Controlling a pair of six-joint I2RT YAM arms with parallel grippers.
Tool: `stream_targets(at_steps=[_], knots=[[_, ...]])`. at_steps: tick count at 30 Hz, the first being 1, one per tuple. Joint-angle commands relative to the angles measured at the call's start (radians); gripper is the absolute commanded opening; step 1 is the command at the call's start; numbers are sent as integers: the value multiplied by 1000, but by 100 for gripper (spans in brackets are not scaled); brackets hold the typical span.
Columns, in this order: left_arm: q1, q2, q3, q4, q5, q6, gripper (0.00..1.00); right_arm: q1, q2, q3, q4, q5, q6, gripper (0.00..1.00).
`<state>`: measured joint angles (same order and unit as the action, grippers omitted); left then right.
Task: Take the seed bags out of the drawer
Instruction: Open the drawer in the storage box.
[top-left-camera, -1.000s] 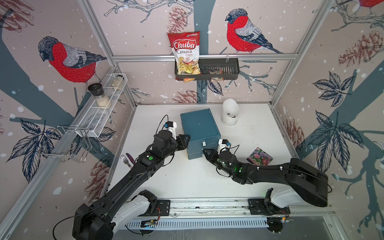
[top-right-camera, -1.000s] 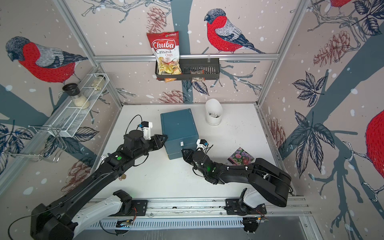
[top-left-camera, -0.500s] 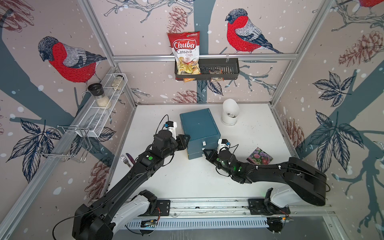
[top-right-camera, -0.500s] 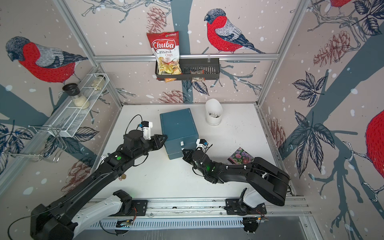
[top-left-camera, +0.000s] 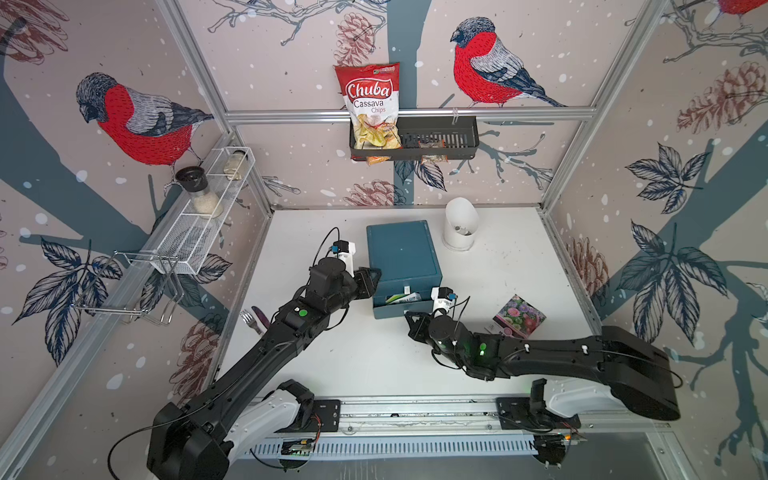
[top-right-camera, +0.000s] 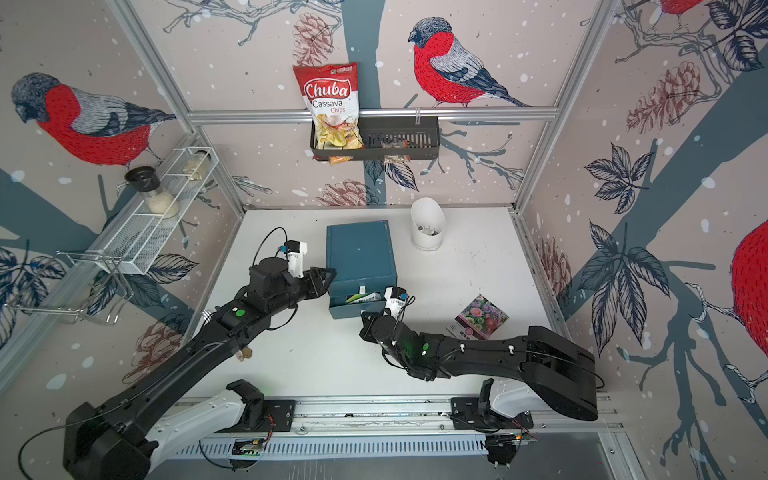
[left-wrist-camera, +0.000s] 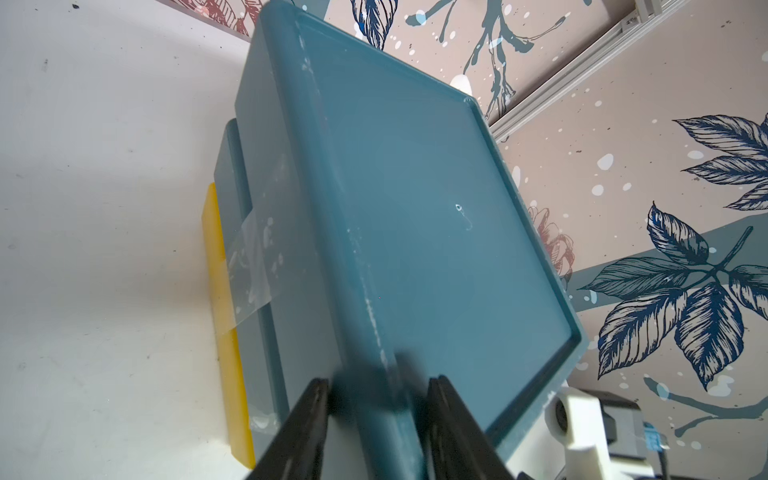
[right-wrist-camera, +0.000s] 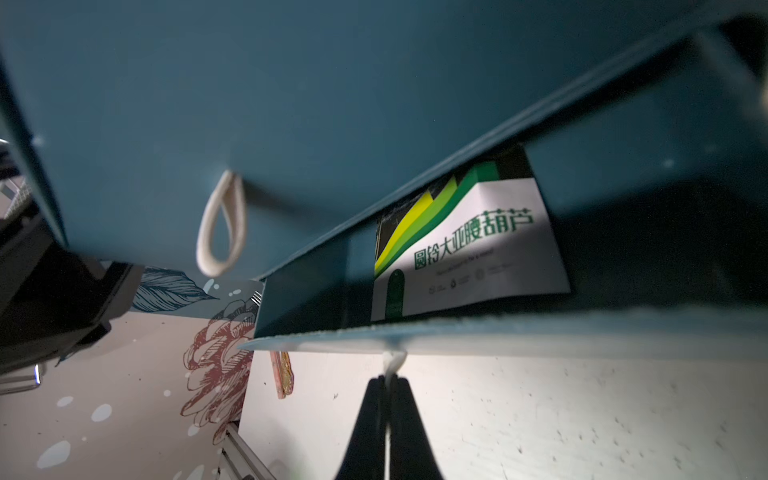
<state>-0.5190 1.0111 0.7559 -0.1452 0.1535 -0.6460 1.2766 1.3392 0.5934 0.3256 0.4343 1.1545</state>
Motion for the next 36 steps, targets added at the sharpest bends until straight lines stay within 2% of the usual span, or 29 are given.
stream_targets(at_steps=[1, 10, 17, 23, 30, 36], knots=[[4, 24, -2, -140, -11, 37, 42, 47, -20, 15, -110, 69, 12, 0], [4, 34, -12, -144, -26, -5, 41, 185, -40, 75, -393, 234, 107, 0], [4, 27, -28, -134, -17, -19, 41, 310, -37, 116, -571, 315, 211, 0], [4, 27, -29, -129, -15, -16, 41, 364, -33, 143, -641, 331, 259, 0], [4, 30, -29, -129, -6, -8, 41, 372, -6, 163, -647, 313, 250, 0], [5, 35, -28, -126, 3, 0, 41, 412, 68, 255, -751, 340, 263, 0]])
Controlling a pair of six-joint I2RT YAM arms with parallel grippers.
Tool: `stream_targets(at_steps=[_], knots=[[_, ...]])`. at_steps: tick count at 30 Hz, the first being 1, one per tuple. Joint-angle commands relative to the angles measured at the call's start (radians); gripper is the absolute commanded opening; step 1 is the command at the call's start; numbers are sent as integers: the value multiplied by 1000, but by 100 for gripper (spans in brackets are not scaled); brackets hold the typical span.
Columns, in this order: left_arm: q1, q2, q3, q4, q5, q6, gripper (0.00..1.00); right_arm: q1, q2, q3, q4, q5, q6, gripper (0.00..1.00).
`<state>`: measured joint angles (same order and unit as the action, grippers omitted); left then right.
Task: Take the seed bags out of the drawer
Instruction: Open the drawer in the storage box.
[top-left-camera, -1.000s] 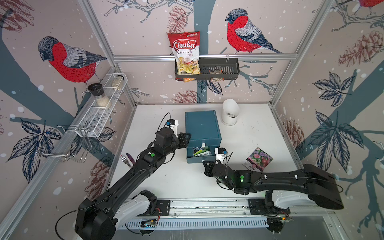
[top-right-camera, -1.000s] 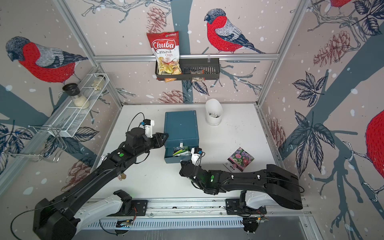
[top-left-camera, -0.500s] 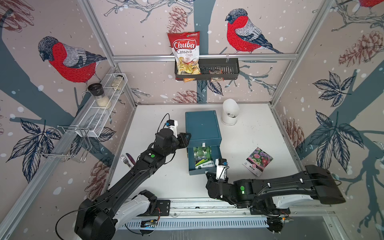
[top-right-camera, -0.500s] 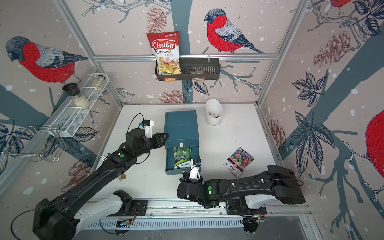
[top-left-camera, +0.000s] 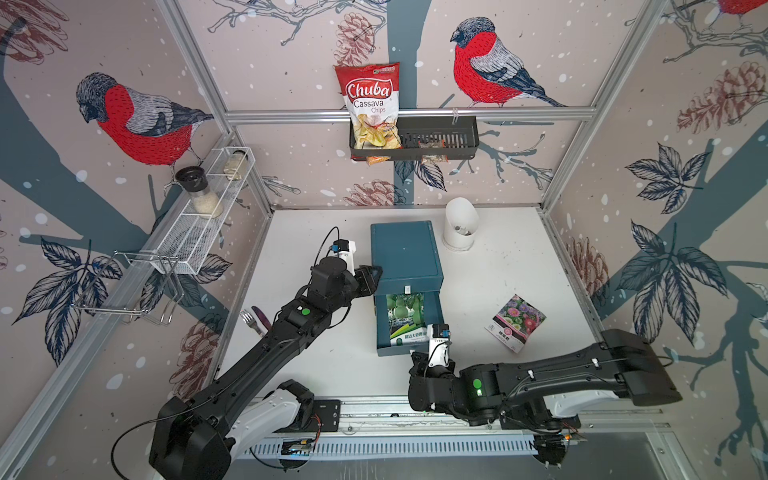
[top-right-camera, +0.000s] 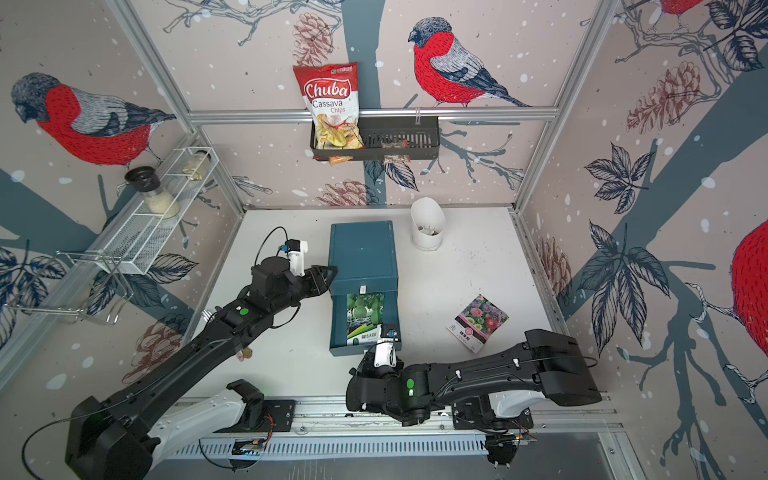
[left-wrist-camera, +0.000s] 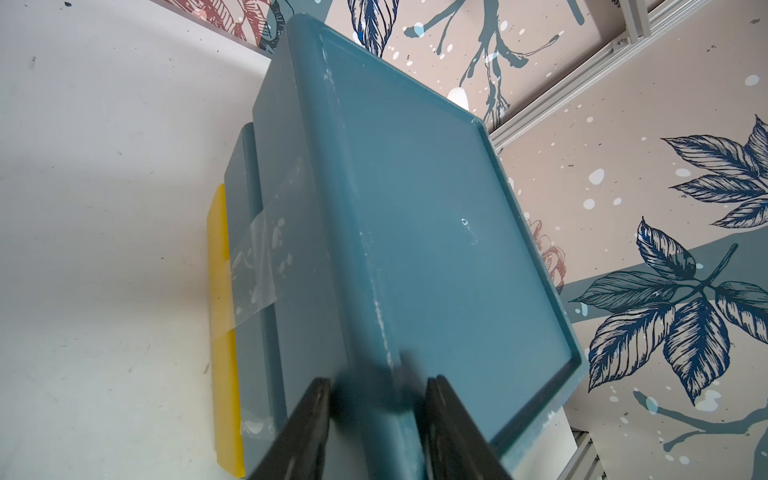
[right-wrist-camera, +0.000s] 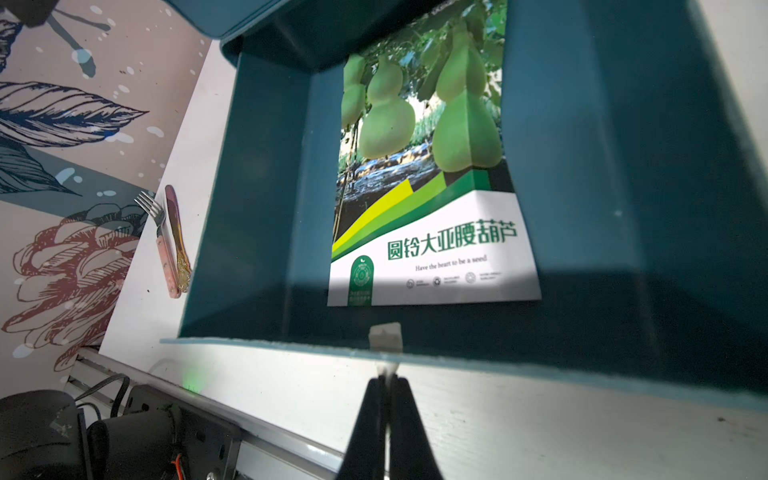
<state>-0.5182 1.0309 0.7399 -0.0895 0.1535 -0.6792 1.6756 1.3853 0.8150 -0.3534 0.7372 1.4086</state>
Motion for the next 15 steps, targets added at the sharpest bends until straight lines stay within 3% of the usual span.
stream_targets(at_steps=[1, 8, 11, 14, 15], knots=[[4, 17, -12, -179, 5, 33, 41, 18, 36, 50, -89, 40, 13, 0], [4, 20, -15, -170, 15, 34, 41, 30, 84, 101, -144, 47, 26, 0], [4, 21, -13, -171, 14, 38, 41, 30, 80, 100, -168, 51, 54, 20], [3, 20, -6, -174, 13, 44, 41, 31, 66, 96, -191, 52, 73, 47], [4, 18, -4, -177, 11, 46, 41, 33, 62, 96, -204, 55, 80, 52]])
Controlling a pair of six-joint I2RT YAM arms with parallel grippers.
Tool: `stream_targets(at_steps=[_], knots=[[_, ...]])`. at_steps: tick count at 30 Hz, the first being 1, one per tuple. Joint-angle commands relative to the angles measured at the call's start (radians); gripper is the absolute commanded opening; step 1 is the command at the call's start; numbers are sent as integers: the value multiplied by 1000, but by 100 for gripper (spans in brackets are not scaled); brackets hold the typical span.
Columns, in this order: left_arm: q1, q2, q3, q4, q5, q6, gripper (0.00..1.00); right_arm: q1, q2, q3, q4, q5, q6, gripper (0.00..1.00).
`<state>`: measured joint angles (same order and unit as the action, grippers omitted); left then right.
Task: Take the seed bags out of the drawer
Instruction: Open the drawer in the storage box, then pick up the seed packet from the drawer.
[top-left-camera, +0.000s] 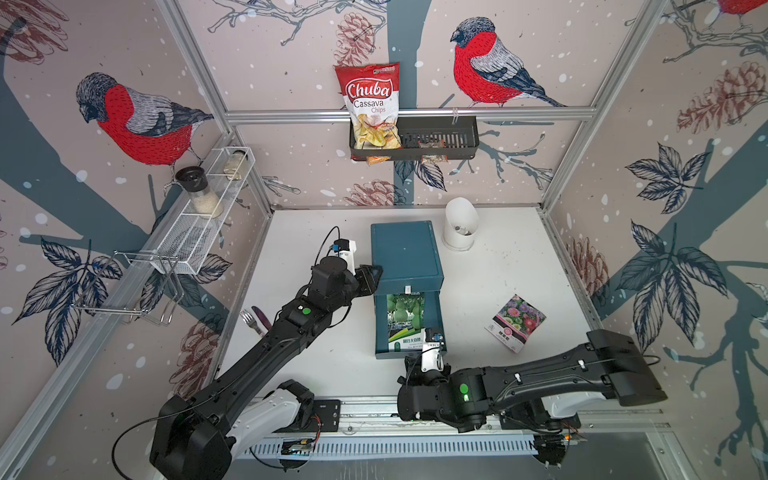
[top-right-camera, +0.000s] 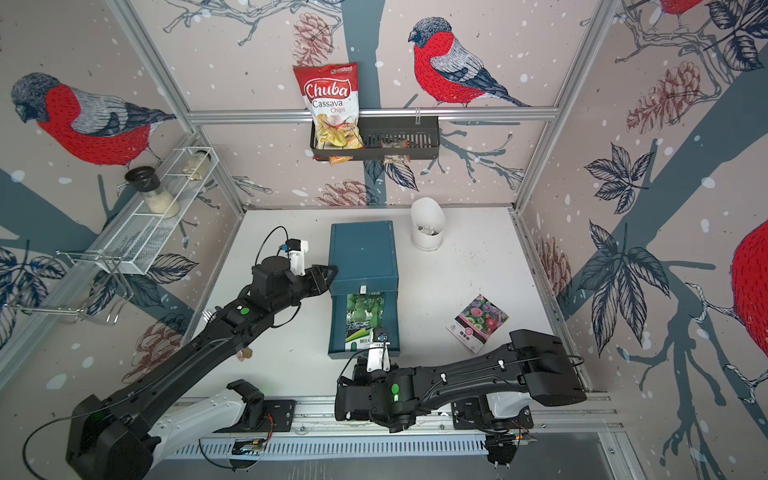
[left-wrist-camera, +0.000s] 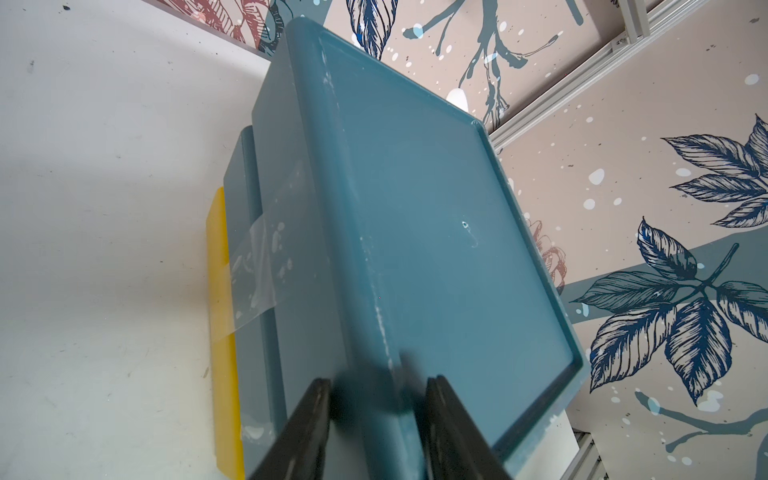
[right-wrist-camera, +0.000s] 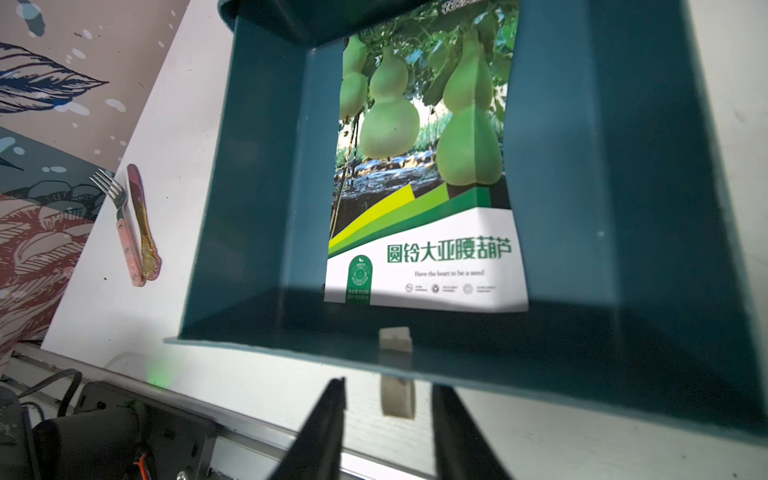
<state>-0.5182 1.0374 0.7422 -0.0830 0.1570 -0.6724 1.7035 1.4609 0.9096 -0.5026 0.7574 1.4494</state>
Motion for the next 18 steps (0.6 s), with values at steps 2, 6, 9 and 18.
stream_targets(at_steps=[2, 6, 9, 18], knots=[[3, 10, -3, -185, 6, 42, 41, 13, -25, 9, -100, 46, 55, 57], [4, 13, -3, -186, 4, 48, 41, 31, -30, 67, -262, 82, 107, 61], [4, 10, -2, -190, 4, 50, 41, 45, -28, 139, -414, 116, 150, 63], [4, -34, 20, -199, 27, 43, 48, -32, -36, 312, -555, 123, 59, 77]])
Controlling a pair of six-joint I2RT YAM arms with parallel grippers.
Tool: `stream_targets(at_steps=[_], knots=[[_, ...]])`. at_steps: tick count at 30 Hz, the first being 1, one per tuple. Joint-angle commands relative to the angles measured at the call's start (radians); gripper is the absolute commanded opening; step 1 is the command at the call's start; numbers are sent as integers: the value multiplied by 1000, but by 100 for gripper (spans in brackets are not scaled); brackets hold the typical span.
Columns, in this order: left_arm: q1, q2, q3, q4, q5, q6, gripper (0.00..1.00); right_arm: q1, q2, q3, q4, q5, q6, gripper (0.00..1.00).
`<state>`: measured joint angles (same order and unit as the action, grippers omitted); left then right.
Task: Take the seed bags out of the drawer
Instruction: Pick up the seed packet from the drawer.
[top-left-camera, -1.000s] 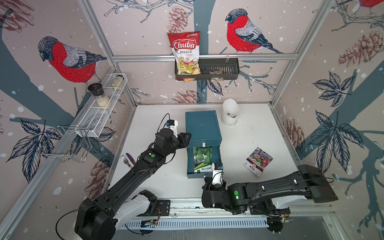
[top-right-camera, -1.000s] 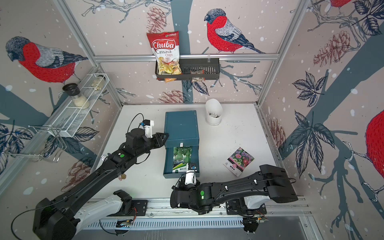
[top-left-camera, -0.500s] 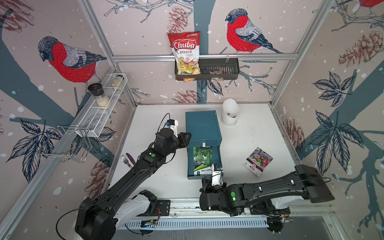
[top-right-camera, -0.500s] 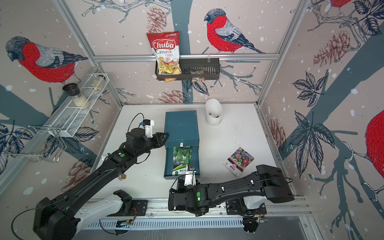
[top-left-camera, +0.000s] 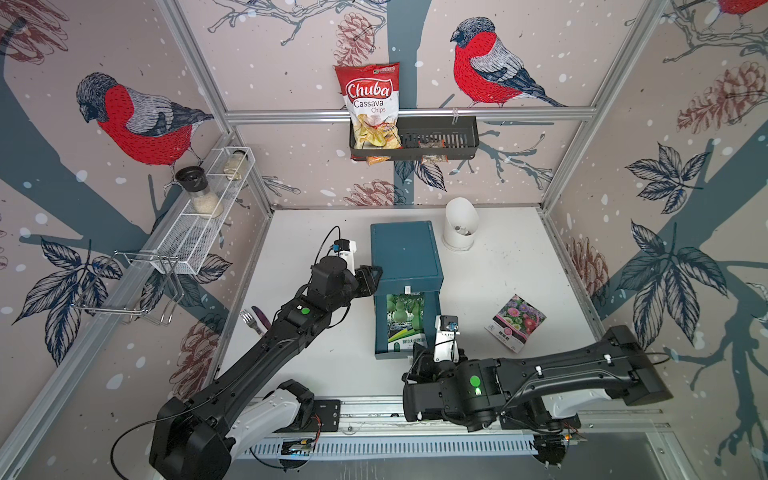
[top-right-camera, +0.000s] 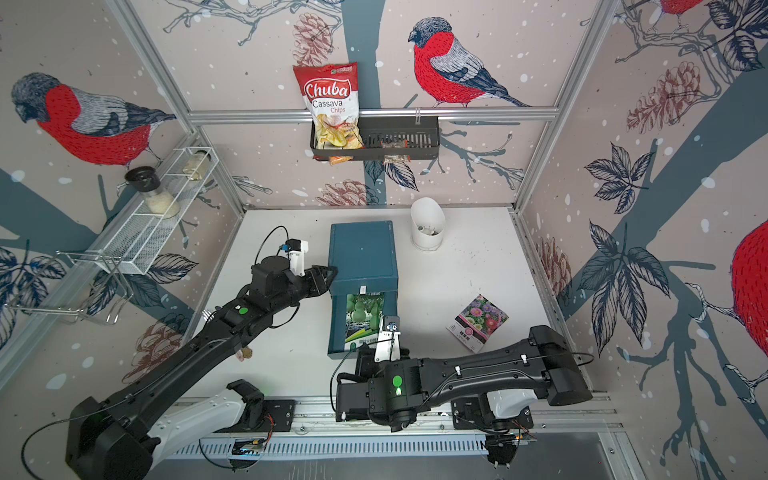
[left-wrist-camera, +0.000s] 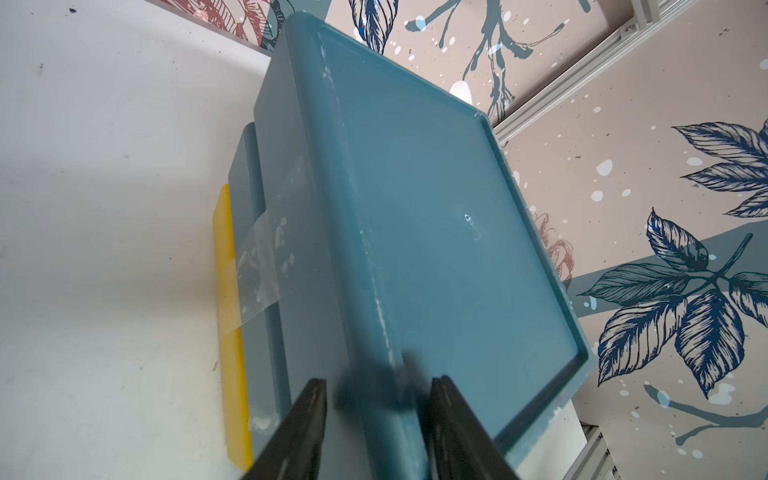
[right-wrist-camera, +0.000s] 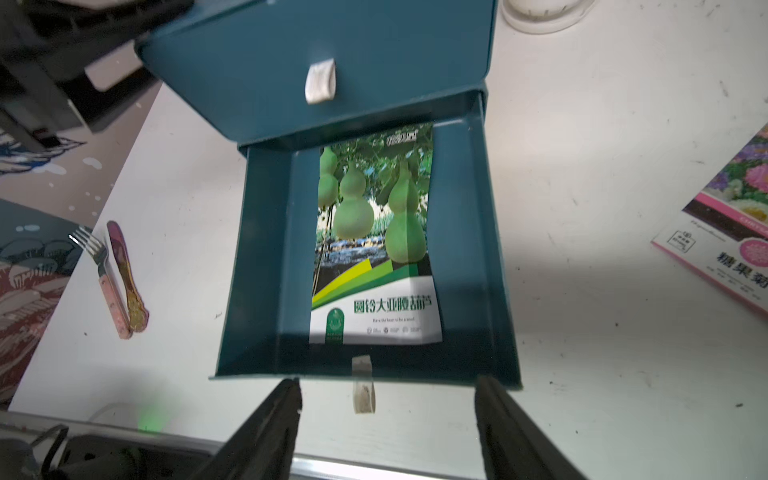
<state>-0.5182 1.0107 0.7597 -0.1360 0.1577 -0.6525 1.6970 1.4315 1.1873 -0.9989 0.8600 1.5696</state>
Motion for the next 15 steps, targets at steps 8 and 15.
stream_targets(at_steps=[8, 15], knots=[[4, -30, 45, -174, 27, 23, 54, -199, -34, 27, 200, -164, -324, 75], [4, -62, 53, -204, 20, 19, 56, -284, -19, -30, 303, -239, -370, 75]])
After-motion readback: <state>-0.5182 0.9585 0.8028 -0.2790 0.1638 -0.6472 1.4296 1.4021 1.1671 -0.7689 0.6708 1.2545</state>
